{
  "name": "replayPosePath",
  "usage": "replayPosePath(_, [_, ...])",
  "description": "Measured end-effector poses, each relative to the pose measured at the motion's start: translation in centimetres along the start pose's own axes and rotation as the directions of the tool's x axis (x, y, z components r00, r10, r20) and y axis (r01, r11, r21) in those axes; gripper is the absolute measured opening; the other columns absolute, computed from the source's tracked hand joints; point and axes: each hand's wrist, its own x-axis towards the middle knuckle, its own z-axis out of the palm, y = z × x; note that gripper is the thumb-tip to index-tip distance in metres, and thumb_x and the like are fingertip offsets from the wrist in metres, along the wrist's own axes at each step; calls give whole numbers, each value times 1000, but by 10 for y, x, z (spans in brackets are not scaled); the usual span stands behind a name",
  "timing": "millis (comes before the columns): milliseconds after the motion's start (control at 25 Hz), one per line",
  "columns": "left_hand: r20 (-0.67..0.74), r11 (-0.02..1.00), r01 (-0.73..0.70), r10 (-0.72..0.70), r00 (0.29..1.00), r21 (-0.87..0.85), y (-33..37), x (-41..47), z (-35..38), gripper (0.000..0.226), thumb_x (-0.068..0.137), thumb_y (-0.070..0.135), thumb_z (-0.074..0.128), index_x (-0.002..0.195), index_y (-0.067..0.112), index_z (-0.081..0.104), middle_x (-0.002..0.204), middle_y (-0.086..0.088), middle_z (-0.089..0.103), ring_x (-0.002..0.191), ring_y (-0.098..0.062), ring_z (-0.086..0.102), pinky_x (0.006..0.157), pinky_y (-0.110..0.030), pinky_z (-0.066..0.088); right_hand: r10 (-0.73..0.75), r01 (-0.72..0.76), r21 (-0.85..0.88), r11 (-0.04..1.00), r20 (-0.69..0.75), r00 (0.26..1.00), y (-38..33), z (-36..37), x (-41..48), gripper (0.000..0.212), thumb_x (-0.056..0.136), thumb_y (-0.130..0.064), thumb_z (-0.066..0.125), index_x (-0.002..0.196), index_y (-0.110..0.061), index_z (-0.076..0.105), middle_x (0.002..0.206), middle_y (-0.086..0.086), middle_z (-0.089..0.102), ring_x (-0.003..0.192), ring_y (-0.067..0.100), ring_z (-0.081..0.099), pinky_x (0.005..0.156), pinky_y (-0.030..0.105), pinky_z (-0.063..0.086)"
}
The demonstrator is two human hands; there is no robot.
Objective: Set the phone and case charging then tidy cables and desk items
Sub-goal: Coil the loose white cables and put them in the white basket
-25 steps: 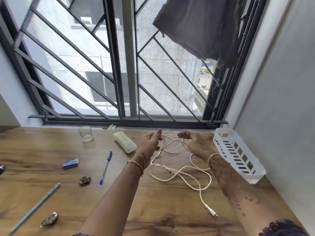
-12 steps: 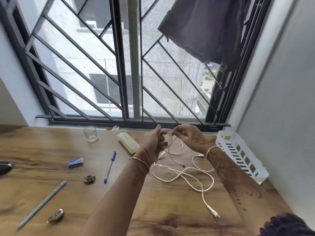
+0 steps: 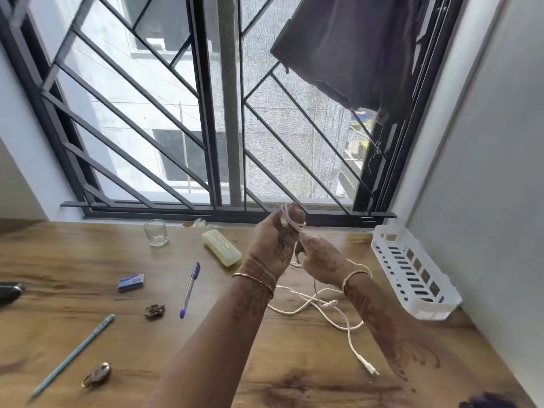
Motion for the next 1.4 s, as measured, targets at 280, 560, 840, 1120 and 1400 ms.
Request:
replayPosePath(280, [34, 742, -279, 327, 944, 610, -13, 11, -16, 34, 101, 18, 41, 72, 6, 55, 73, -3, 72, 66, -15, 67, 75, -32, 52, 56, -201, 394, 897, 351, 935, -20, -13, -16, 24, 87, 3, 34, 89, -8, 56, 72, 3, 57, 64, 11, 51, 54, 15, 41])
replayPosePath(560, [210, 112, -244, 253, 944, 963, -17, 18, -48, 28, 99, 28, 40, 79, 12, 52, 73, -8, 65, 64, -23, 64, 62, -35, 52, 144, -290, 652, 701, 268, 952, -6, -24, -15, 21, 91, 0, 41, 96, -5, 61, 75, 5, 51, 59, 14, 50, 49, 24, 49])
replayPosePath(840, [170, 101, -183, 131, 977, 978, -16, 15, -45, 33, 96, 15, 40, 65, 14, 52, 50, 5, 49, 39, -1, 41, 49, -25, 35, 192, -217, 800, 559, 130, 973, 14, -39, -10, 5, 86, -7, 64, 89, -11, 67, 70, 2, 57, 56, 10, 52, 47, 17, 44])
replayPosePath(1120, [32, 501, -26, -2, 999, 865, -12, 3, -40, 46, 94, 13, 29, 82, -3, 70, 46, 7, 35, 40, -4, 31, 49, -23, 36, 76, -133, 869, 477, 110, 991, 26, -51, -1, 20, 87, 0, 60, 106, 2, 66, 87, 9, 67, 61, 10, 65, 58, 15, 55])
replayPosePath(1400, [-12, 737, 163, -206, 979, 656, 4, -1, -38, 55, 96, 46, 43, 75, 4, 70, 45, 7, 23, 36, -6, 25, 46, -21, 35, 124, -147, 685, 714, 83, 989, 41, -44, 14, 18, 94, -19, 56, 86, -6, 66, 62, 5, 53, 38, 5, 38, 36, 13, 28])
